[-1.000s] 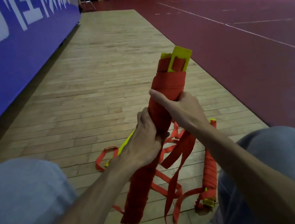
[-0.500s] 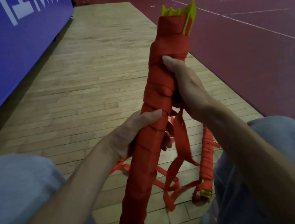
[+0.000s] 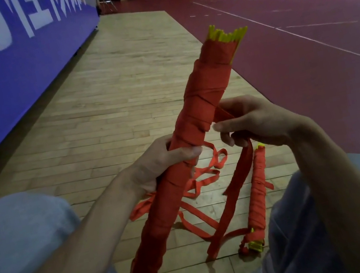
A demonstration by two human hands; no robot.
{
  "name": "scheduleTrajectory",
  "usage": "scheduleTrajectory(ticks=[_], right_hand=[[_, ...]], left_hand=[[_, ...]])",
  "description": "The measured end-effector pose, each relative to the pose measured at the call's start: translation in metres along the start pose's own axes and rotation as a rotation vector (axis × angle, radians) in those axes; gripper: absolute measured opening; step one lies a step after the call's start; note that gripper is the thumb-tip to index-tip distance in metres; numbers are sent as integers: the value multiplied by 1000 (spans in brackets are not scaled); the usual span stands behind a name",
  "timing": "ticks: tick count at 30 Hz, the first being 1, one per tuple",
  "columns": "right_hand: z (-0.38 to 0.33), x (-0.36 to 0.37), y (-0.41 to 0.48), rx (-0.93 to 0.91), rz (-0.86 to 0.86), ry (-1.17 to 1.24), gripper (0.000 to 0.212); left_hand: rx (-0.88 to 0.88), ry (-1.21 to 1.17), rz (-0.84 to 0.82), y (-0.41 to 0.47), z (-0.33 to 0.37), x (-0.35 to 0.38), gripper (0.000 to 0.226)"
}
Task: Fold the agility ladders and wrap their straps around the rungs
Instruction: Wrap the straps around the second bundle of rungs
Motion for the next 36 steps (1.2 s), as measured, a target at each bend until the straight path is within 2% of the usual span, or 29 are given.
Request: scheduleTrajectory(ticks=[5, 8, 10, 13, 17, 20, 22, 27, 32, 34, 36], right_hand=[[9, 4, 7, 113, 136, -83, 30], [8, 15, 12, 89, 212, -165, 30], [7, 24, 14, 99, 225, -172, 29], [9, 34, 18, 170, 304, -212, 34], [18, 46, 21, 108, 535, -431, 65], [25, 55, 22, 129, 667, -506, 79], [27, 58, 22, 166, 725, -545, 81], [18, 55, 20, 149, 760, -488, 62], [5, 35, 13, 60, 720, -253, 62], [1, 29, 10, 54, 758, -127, 59], [-2, 26, 9, 78, 768, 13, 57]], left_hand=[[-27, 36, 186, 7, 1, -3, 37], [-60, 106, 425, 17, -7, -2, 42], [-42, 257, 553, 21, -14, -2, 50], [-39, 498, 557, 21, -16, 3, 71], [-28, 703, 474, 17, -13, 17, 57], [97, 916, 411, 10, -19, 29, 67], [166, 944, 413, 7, -23, 34, 69], [270, 855, 445, 6, -20, 33, 64], [305, 366, 264, 9, 2, 13, 61], [253, 38, 165, 11, 4, 0, 58], [166, -145, 115, 12, -1, -4, 70]])
Point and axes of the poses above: each hand's wrist, its own y-axis towards the middle knuckle, its own x-axis out of the palm, z = x × y, the point moved 1 cm from there along y, towards the middle knuckle, and after that the axes turned 11 degrees about z, right-handed, at the moved point
